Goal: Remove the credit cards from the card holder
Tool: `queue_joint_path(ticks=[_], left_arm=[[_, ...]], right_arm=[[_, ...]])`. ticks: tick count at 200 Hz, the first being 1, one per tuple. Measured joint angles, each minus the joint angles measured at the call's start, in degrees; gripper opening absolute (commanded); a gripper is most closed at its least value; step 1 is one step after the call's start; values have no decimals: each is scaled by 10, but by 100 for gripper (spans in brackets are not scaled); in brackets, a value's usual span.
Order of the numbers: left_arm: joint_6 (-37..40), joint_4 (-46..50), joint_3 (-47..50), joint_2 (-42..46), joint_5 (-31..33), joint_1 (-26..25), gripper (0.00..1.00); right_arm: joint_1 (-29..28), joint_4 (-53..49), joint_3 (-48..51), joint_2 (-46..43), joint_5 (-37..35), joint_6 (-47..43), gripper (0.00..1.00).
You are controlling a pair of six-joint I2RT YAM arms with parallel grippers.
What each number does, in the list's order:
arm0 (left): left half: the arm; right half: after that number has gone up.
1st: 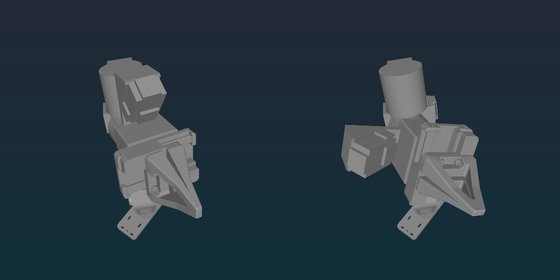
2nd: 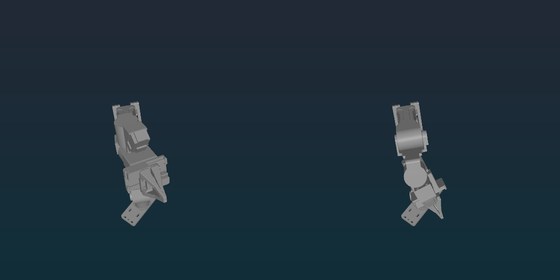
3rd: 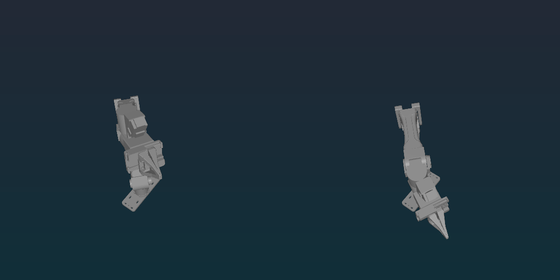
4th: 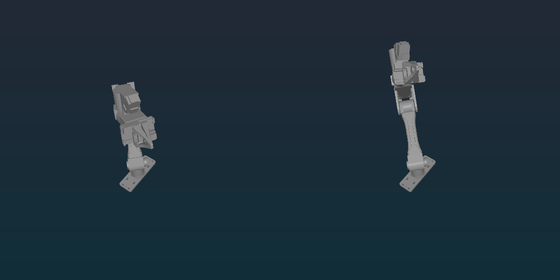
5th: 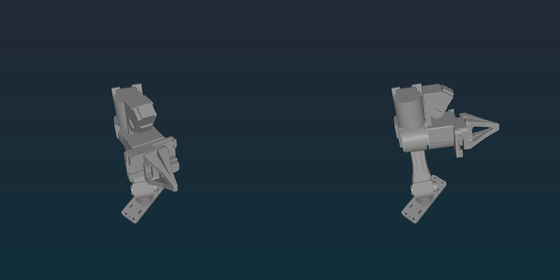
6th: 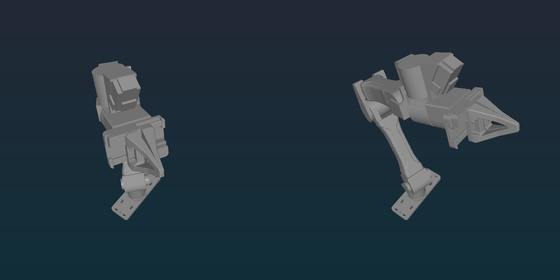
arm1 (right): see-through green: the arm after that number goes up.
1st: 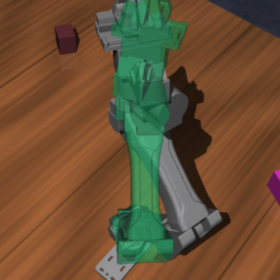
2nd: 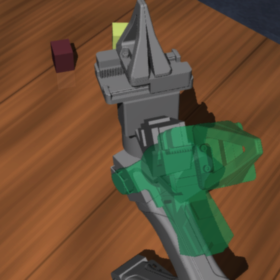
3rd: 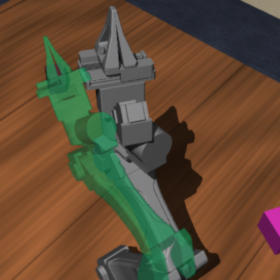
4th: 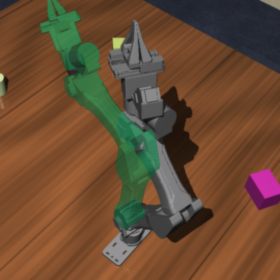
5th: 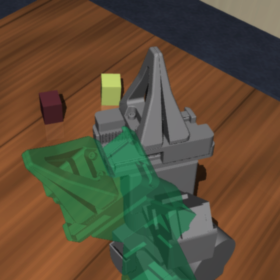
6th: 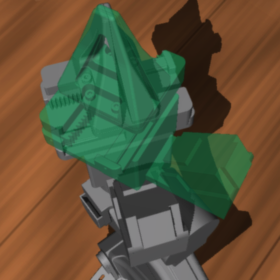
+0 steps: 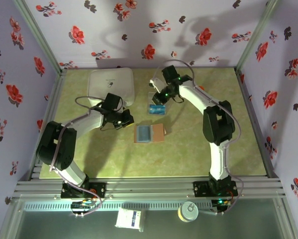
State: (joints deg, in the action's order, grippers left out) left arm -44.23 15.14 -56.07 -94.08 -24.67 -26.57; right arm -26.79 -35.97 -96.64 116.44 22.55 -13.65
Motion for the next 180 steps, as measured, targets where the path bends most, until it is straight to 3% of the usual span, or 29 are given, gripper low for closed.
queue_joint_path(ticks=[38, 79, 123, 180], left_arm=[[-2, -6, 0, -7, -5, -9, 2], [-4, -17, 6, -15, -10, -22, 1], [-6, -32, 33, -35, -10, -32, 0], [-8, -45, 58, -36, -10, -33, 0]], right_arm=[[-15, 146, 147, -70, -21, 236, 17], [-63, 235, 242, -97, -24, 409, 14], [-113, 268, 288, -97, -18, 509, 13], [-119, 261, 307, -112, -16, 568, 15]])
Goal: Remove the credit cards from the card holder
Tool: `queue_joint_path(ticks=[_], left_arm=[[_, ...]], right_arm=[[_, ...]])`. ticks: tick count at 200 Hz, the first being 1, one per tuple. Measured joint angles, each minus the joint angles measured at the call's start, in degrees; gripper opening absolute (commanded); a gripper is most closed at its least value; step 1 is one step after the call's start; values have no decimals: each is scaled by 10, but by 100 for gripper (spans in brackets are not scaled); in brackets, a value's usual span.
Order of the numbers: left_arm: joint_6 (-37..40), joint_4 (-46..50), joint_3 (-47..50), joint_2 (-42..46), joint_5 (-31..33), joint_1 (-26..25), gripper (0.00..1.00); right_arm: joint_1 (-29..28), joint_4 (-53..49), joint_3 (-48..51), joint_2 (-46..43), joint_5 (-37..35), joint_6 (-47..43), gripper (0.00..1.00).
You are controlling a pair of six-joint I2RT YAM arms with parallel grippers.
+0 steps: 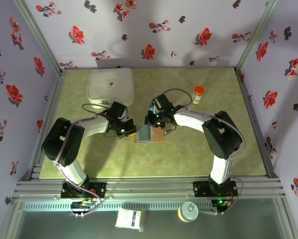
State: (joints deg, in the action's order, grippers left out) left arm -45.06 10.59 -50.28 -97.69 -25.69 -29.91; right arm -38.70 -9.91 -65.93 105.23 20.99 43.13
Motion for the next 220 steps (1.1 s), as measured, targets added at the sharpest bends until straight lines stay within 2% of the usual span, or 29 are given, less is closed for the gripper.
queue_joint_path(ticks=[47, 59, 220], left_arm=[[0, -6, 2, -16, 0, -1, 0], [0, -6, 2, -16, 0, -1, 0], [1, -3, 2, -16, 2, -1, 0]], right_arm=[[-4, -13, 0, -4, 9, 18, 30], [-4, -20, 0, -4, 12, 19, 31], [-11, -55, 0, 6, 46, 20, 22]])
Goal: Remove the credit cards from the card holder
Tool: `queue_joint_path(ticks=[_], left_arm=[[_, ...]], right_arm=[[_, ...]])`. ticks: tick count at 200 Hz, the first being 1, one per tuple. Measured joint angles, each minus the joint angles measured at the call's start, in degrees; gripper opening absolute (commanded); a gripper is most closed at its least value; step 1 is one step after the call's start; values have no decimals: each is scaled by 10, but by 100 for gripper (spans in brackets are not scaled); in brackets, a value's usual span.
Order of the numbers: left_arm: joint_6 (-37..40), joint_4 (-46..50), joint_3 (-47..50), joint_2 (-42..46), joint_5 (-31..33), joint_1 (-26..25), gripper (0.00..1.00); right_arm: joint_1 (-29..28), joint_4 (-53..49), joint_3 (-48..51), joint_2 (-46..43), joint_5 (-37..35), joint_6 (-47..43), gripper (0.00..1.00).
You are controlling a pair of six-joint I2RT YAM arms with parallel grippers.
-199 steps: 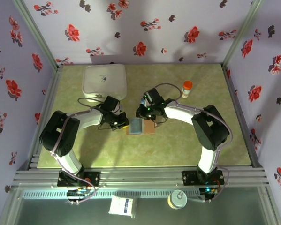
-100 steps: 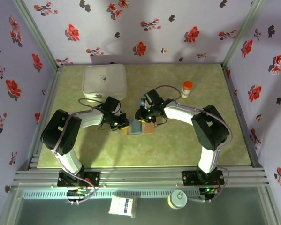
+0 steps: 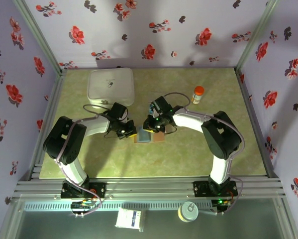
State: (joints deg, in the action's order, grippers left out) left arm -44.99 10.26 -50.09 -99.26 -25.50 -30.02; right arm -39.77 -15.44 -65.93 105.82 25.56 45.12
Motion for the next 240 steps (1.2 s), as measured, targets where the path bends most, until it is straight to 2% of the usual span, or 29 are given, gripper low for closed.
queue_joint_path(ticks=[45, 240], left_arm=[[1, 5, 0, 0, 0, 0, 0], [27, 35, -28, -14, 12, 2, 0]], right_arm=[[-1, -1, 5, 0, 0, 0, 17], [-3, -27, 6, 19, -18, -25, 17]])
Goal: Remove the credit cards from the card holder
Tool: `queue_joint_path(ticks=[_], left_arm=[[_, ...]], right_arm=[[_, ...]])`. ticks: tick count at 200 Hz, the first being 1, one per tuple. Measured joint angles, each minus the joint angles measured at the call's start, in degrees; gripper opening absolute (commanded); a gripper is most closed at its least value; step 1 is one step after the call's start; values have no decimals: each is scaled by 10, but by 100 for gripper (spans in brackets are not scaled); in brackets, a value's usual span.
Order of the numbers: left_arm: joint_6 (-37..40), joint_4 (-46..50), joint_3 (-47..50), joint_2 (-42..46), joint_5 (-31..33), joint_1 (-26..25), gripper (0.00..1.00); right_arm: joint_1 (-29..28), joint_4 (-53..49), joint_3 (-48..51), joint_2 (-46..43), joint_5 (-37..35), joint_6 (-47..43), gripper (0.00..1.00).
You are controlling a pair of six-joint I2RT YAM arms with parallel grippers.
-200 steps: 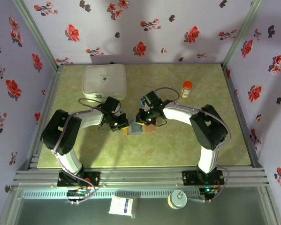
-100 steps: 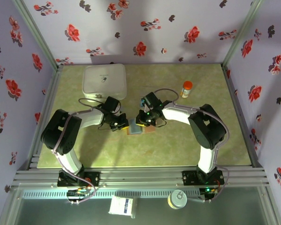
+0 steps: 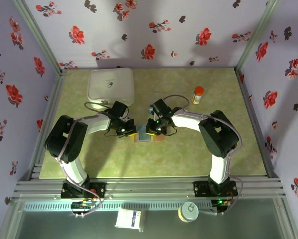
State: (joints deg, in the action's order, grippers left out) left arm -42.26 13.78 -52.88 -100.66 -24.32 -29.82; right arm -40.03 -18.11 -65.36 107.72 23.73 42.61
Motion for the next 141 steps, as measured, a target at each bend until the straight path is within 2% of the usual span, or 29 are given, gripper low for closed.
queue_joint_path(ticks=[141], left_arm=[[5, 17, -9, 0, 3, 1, 0]], right_arm=[[9, 3, 16, -6, -19, -1, 13]])
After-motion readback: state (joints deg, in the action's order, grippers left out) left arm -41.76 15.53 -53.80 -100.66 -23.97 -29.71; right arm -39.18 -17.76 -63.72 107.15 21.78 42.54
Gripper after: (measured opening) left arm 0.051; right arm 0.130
